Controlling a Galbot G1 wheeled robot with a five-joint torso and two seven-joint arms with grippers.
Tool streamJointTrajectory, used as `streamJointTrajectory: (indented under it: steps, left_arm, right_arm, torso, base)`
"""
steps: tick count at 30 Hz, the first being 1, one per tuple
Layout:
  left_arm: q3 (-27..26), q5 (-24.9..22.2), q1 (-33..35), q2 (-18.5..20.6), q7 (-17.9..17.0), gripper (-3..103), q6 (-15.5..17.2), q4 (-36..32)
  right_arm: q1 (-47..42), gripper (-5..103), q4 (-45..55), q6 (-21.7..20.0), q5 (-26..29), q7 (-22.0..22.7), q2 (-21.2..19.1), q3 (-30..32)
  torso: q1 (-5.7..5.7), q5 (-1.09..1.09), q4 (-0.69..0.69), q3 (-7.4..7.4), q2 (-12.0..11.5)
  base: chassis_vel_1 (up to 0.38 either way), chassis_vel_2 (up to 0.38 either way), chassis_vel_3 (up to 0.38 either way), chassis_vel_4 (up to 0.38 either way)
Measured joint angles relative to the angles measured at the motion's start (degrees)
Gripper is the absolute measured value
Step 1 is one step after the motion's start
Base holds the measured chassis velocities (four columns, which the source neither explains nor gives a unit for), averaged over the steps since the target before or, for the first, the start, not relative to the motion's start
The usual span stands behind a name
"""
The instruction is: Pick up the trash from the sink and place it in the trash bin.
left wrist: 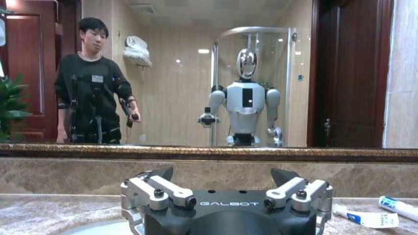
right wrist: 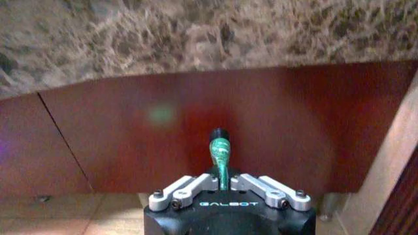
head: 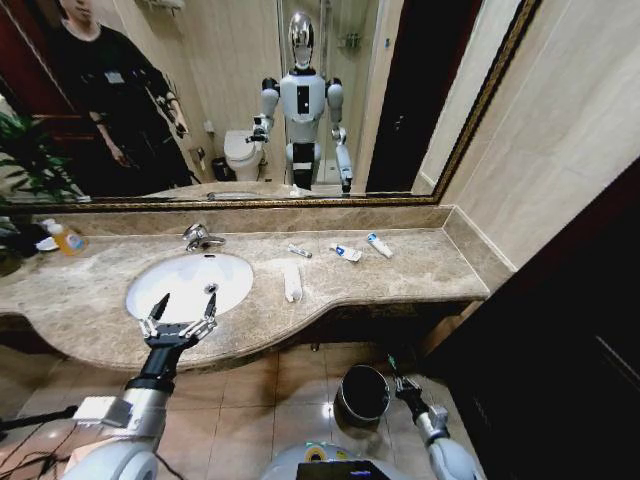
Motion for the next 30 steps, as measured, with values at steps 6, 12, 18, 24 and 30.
streamJointTrajectory:
  steps: [6,12,18,24,30]
  left_arm:
    - [0.0,0.0,0.0,0.0,0.0,100,0.0,0.0]
    - [0.0,0.0,0.0,0.0,0.0,100,0.0,0.0]
    - [0.0,0.0,0.0,0.0,0.0,100,0.0,0.0]
    - [0.0,0.0,0.0,0.0,0.0,100,0.0,0.0]
    - [0.0,0.0,0.0,0.0,0.0,100,0.0,0.0]
  right_arm:
    - [0.9,5,-2.6,0.7,0.3,0.6,-0.6,-1.0]
    - [0.9,2,-3.7,1.6,-0.1,1.3,-0.1,-1.5]
    - [0.2,22,-3.2,2.4,-1.0,1.3,0.9,-1.6]
    - [-0.3,44,-2.4,2.6,-1.9,1.3,1.9,-1.7]
    - [-0.8,71,-2.0,2.7,-2.2,1.3,2.3,-1.7]
  torso:
    - [0.0,0.0,0.0,0.0,0.0]
    - [0.0,0.0,0.0,0.0,0.0]
    - [0.0,0.0,0.0,0.0,0.0]
    - [0.0,0.0,0.0,0.0,0.0]
    - [0.0,0.0,0.0,0.0,0.0]
  base:
    - [0.0,0.0,0.0,0.0]
    - [0.0,0.0,0.0,0.0]
    - [0.0,0.0,0.0,0.0]
    - [0.0,0.0,0.0,0.0]
    - [0.0,0.0,0.0,0.0]
